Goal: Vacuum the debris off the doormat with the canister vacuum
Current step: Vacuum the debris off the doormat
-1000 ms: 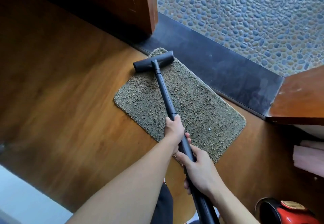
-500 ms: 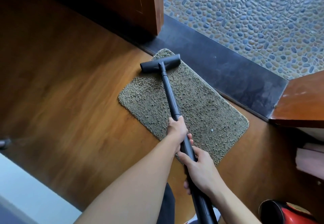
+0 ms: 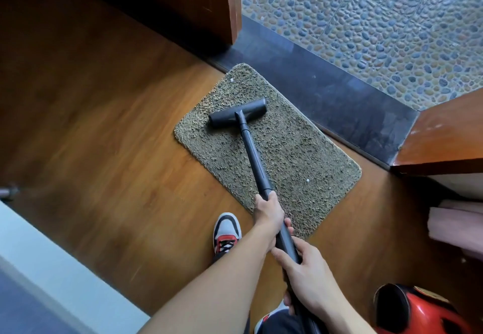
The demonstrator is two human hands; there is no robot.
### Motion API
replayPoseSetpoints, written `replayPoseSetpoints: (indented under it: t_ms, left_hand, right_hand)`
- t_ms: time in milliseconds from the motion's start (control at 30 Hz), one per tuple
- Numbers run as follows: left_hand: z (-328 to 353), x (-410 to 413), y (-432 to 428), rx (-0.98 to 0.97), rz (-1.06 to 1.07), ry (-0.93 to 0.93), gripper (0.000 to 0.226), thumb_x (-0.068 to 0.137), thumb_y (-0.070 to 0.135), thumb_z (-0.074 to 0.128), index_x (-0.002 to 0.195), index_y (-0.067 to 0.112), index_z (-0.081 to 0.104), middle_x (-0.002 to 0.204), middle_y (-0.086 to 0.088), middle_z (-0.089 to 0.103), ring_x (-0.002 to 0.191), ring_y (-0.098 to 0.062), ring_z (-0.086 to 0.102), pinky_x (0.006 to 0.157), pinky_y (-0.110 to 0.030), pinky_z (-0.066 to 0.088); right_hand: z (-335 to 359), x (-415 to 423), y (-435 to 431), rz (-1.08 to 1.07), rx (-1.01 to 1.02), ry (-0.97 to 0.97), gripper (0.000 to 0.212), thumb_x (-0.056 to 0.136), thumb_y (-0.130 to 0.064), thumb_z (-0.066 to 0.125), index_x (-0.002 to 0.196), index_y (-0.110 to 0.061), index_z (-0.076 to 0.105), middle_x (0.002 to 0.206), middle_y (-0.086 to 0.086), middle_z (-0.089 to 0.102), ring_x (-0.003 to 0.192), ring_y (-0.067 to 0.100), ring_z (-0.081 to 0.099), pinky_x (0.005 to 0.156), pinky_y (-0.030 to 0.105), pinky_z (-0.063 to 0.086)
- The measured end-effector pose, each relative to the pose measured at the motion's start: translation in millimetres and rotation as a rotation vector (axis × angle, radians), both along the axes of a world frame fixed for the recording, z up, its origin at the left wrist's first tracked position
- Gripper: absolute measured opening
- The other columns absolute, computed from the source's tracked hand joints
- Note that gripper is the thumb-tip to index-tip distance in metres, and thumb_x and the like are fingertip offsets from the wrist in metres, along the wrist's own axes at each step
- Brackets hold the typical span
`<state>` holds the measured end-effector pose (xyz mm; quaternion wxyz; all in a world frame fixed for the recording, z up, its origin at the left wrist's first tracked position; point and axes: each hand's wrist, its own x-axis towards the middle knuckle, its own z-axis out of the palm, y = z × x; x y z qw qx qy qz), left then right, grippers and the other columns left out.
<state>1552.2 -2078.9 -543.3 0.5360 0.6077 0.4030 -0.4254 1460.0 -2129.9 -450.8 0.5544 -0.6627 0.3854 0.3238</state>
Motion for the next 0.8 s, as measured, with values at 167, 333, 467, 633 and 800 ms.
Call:
replayPoseSetpoints:
  t_ms: [167, 333, 467, 633, 800]
  left_hand:
    - [-5.0, 21.7, 1.7, 0.02, 0.007, -0.01, 0.021, 0.106, 0.032, 0.035, 0.11, 0.013, 0.041, 0.07, -0.009, 0.045, 0.038, -0.016, 0.043, 0.039, -0.023, 0.044]
    - [-12.4, 61.1, 2.7, 0.027, -0.021, -0.023, 0.021, 0.107, 0.034, 0.035, 0.111, 0.015, 0.04, 0.071, -0.009, 0.046, 0.038, -0.016, 0.044, 0.039, -0.024, 0.044]
    - [-19.7, 94.3, 2.9, 0.034, -0.026, -0.034, 0.022, 0.106, 0.034, 0.035, 0.113, 0.015, 0.042, 0.071, -0.009, 0.047, 0.039, -0.016, 0.044, 0.038, -0.023, 0.043]
    - [-27.9, 131.9, 4.5, 0.053, -0.041, -0.061, 0.024, 0.106, 0.036, 0.036, 0.116, 0.015, 0.042, 0.077, -0.011, 0.048, 0.04, -0.016, 0.046, 0.039, -0.024, 0.044]
    - [-28.5, 158.6, 3.3, 0.014, -0.027, -0.039, 0.024, 0.106, 0.035, 0.035, 0.116, 0.014, 0.041, 0.076, -0.011, 0.047, 0.043, -0.017, 0.046, 0.039, -0.024, 0.044]
  right_hand:
    - [-8.8, 17.9, 3.0, -0.014, 0.017, -0.014, 0.01, 0.098, -0.032, 0.062, 0.095, -0.022, 0.061, 0.049, 0.0, 0.057, 0.039, 0.03, 0.061, 0.039, 0.031, 0.049]
    - [-16.7, 53.7, 9.1, -0.057, 0.021, -0.017, 0.013, 0.098, -0.031, 0.063, 0.092, -0.02, 0.058, 0.05, 0.002, 0.057, 0.039, 0.03, 0.06, 0.041, 0.037, 0.053]
    - [-22.8, 87.1, 11.0, -0.057, 0.011, -0.017, 0.015, 0.098, -0.035, 0.063, 0.092, -0.023, 0.057, 0.052, 0.003, 0.058, 0.041, 0.031, 0.062, 0.044, 0.044, 0.056]
    - [-28.1, 123.0, 12.4, -0.042, -0.012, -0.025, 0.018, 0.098, -0.036, 0.063, 0.089, -0.021, 0.057, 0.049, 0.003, 0.058, 0.043, 0.037, 0.063, 0.042, 0.04, 0.055]
    - [-29.1, 150.2, 10.9, -0.048, -0.015, -0.026, 0.021, 0.098, -0.038, 0.064, 0.095, -0.019, 0.058, 0.044, -0.003, 0.055, 0.042, 0.03, 0.064, 0.042, 0.041, 0.056]
